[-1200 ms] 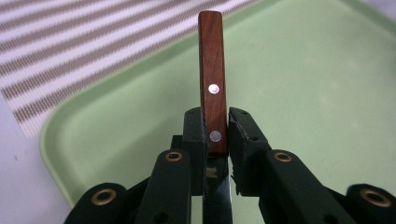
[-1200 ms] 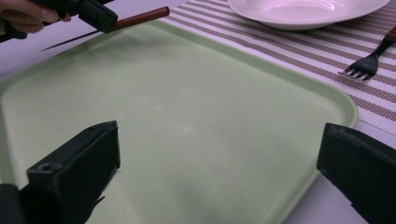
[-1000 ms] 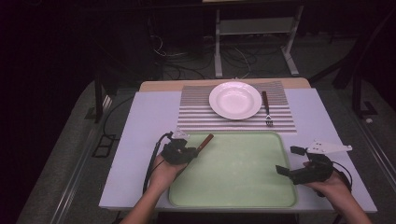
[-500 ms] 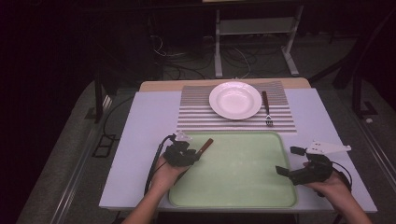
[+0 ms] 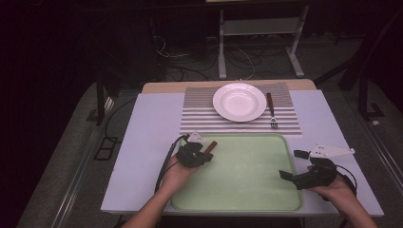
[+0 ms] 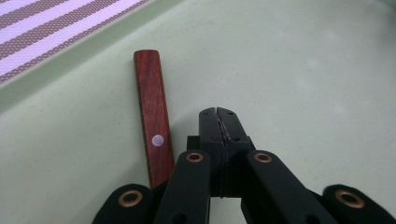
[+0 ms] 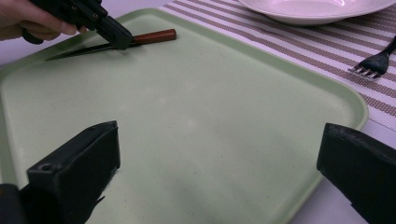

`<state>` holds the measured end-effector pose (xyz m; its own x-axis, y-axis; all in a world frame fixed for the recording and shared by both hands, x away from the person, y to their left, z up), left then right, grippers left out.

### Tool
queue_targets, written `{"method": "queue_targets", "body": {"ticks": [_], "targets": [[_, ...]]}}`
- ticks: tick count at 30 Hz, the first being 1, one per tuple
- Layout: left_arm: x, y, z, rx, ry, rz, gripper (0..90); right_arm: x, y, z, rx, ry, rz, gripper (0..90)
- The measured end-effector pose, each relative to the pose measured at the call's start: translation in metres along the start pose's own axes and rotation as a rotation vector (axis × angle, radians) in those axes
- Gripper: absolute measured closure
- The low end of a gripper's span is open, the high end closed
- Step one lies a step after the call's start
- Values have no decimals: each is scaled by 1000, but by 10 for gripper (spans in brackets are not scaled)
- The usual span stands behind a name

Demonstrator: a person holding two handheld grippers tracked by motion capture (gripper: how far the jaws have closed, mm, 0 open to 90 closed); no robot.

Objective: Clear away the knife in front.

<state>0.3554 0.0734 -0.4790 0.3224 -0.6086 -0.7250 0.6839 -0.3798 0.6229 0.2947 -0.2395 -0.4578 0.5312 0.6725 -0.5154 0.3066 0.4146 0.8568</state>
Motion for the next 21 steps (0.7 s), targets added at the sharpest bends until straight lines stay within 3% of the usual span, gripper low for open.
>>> {"method": "queue_targets", "body": {"ticks": [10,21], "targets": [[1,-2,-11,-6,32,-11,896,0,0,0,3,-1,1,0],[-7,-5,-25,-51,53,-3,896,0,0,1,5,-2,0,0]]}}
Point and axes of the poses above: each handheld gripper's, and its own axes: x roughly forward along the jaws, y roughly out of its top, z roughly to its right, the point moved 6 cm from there along x, roughly forward along the jaws, and after that the axes turned 12 degrees about -x, right-handed, at the moved point
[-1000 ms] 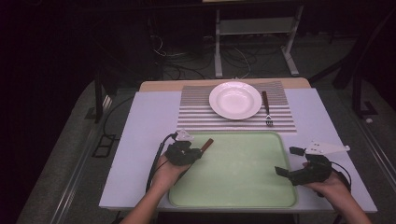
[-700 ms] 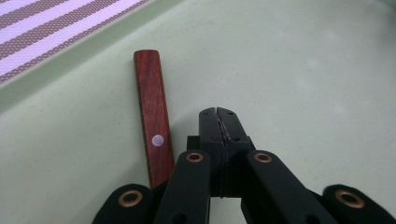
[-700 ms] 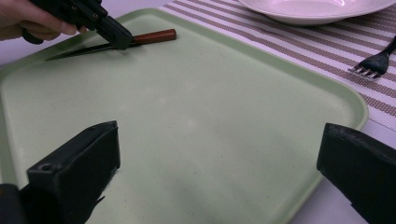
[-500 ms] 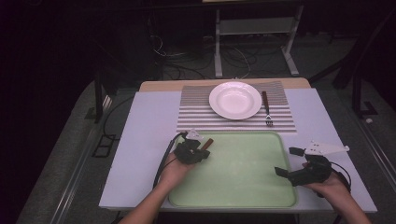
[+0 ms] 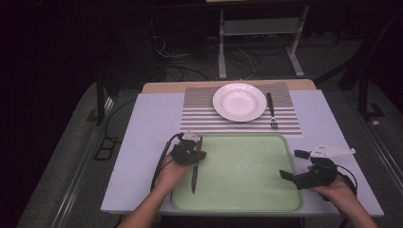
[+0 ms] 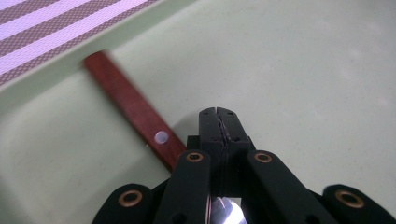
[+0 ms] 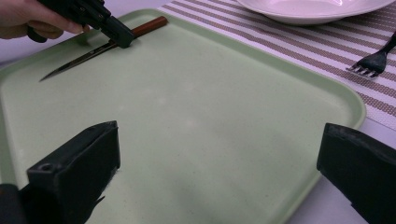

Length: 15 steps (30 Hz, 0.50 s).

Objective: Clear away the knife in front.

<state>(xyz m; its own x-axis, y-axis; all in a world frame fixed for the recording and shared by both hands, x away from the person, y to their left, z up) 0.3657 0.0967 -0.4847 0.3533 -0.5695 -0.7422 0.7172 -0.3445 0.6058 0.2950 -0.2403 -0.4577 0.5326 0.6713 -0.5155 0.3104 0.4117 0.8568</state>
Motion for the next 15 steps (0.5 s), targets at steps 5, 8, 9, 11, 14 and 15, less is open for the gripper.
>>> {"method": "queue_targets", "body": {"ticks": [5,8,9,11,14,15], "targets": [[-5,-3,-7,-24,10,-2,895,-1,0,0,0,-2,3,0],[-8,-4,-10,-35,11,-3,895,-1,0,0,0,-3,3,0],[-9,-5,-11,-38,13,-4,895,-1,0,0,1,-3,3,0],[-12,-7,-13,-46,16,-7,895,-1,0,0,0,-2,3,0],[-13,-8,-14,-47,17,-11,895,-1,0,0,1,-2,3,0],[-14,-8,-15,-47,19,-15,895,-1,0,0,1,-3,4,0]]}}
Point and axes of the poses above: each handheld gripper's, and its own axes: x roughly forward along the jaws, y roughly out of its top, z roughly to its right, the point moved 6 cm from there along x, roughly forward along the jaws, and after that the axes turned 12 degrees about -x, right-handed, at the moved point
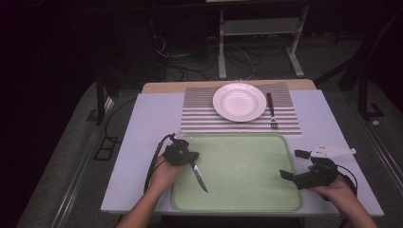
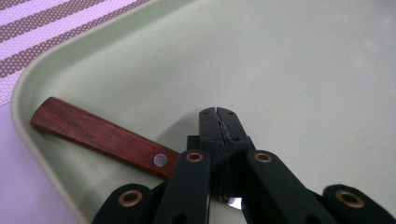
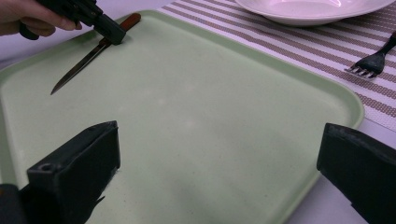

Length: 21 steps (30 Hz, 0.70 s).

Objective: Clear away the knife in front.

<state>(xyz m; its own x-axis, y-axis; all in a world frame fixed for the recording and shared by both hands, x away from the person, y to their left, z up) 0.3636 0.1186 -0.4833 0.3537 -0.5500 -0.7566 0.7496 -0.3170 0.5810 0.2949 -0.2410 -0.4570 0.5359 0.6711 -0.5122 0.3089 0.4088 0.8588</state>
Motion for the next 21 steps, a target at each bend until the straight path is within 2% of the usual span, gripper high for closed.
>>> {"method": "queue_targets", "body": {"ticks": [6,18,21], "targets": [[-6,-3,-7,15,22,-15,895,0,0,0,-1,1,-1,0],[-16,-5,-19,11,77,-37,897,0,0,0,-1,1,0,0],[-17,-5,-21,-8,52,-32,897,0,0,0,-1,1,0,0]]}}
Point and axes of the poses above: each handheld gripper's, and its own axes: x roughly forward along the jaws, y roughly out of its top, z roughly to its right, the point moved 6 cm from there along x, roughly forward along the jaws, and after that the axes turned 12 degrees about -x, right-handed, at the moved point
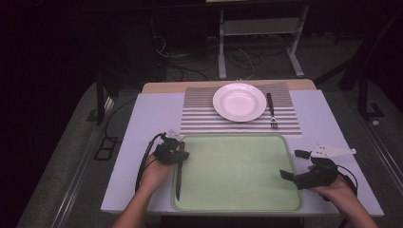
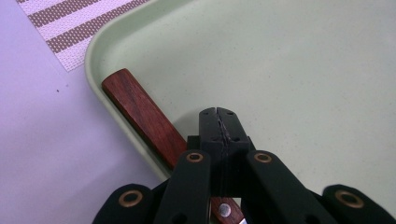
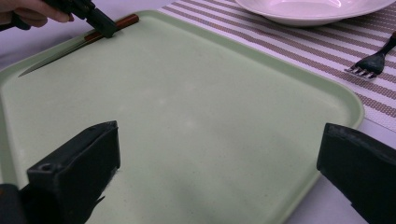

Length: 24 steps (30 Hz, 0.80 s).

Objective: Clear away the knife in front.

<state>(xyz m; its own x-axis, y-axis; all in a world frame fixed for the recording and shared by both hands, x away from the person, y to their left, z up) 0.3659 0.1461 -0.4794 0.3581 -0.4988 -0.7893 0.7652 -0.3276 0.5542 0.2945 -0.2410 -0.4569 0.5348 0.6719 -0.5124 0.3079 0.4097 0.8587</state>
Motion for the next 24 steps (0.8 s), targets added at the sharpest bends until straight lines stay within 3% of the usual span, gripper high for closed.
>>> {"method": "queue_targets", "body": {"ticks": [4,5,7,11,15,17,18,20,24], "targets": [[1,0,1,7,-2,-3,895,0,0,0,-1,1,-1,0],[1,1,2,5,-27,7,887,0,0,0,-1,1,0,0],[0,1,2,2,-37,17,858,0,0,0,-1,2,-1,0],[-4,5,5,4,-90,64,748,1,0,-1,-2,4,-4,0],[-7,8,6,-1,-112,101,661,1,0,-1,-4,6,-5,0],[-11,11,8,-2,-132,130,508,1,0,-2,-5,8,-6,0],[-13,12,8,-4,-145,141,508,1,0,-2,-5,8,-6,0],[-19,13,10,-2,-188,168,407,1,0,-2,-4,8,-5,0],[-29,12,10,31,-198,213,266,1,0,-1,-3,7,-5,0]]}}
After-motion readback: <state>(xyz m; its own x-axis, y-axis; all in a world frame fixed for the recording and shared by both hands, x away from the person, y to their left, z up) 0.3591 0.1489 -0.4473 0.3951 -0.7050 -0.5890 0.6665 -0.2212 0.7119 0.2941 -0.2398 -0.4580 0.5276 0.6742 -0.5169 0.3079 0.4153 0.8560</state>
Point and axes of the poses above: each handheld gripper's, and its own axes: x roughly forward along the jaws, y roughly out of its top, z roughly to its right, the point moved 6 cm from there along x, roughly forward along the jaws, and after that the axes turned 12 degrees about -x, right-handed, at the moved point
